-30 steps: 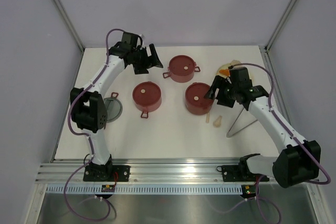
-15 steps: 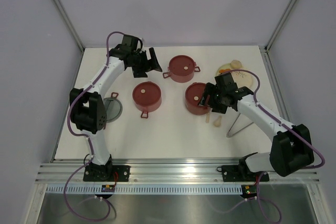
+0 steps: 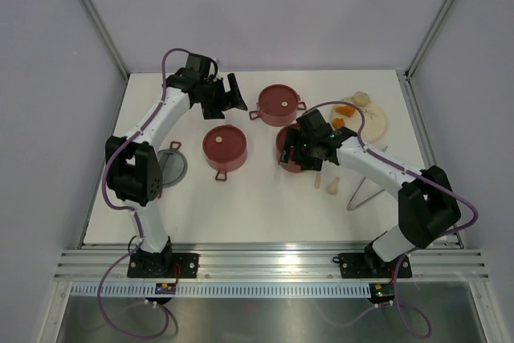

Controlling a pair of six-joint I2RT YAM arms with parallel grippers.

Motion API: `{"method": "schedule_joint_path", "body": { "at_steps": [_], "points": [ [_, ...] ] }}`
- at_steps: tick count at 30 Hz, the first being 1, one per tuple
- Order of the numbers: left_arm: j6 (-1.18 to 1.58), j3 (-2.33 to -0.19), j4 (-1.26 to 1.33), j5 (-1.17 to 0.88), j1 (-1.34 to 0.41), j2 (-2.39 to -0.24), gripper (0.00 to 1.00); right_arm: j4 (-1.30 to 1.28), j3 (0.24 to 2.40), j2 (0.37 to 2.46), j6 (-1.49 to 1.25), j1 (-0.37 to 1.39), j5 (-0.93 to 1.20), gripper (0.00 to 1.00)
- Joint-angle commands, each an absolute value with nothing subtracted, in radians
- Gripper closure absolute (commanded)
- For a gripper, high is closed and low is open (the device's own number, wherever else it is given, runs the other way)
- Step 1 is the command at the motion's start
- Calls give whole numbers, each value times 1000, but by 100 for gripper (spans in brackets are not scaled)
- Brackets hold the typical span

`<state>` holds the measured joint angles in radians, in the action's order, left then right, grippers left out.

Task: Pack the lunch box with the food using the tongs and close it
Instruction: Adjust the packing box at the center of the board.

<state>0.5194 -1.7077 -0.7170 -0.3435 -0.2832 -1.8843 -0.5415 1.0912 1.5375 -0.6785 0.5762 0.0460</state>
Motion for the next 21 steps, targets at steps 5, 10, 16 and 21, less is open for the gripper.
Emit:
{"method": "schedule_joint_path", "body": {
  "at_steps": [5,10,16,21],
  "points": [
    [477,-1713,-732,-287,-278,-1816,8,-428,1253,1620,-660,681,124,18],
    [479,-1695,-736,-285,-235,-1790,8,-486,1308,1560,-556,678,51,18],
    [482,-1664,-726,-296,-216,-1767,8,-593,1341,1508,-476,504,-55,17],
    [491,-1641,-712,-317,-216,-1763,8,-744,1508,1702,-269,396,-64,24]
  ]
}}
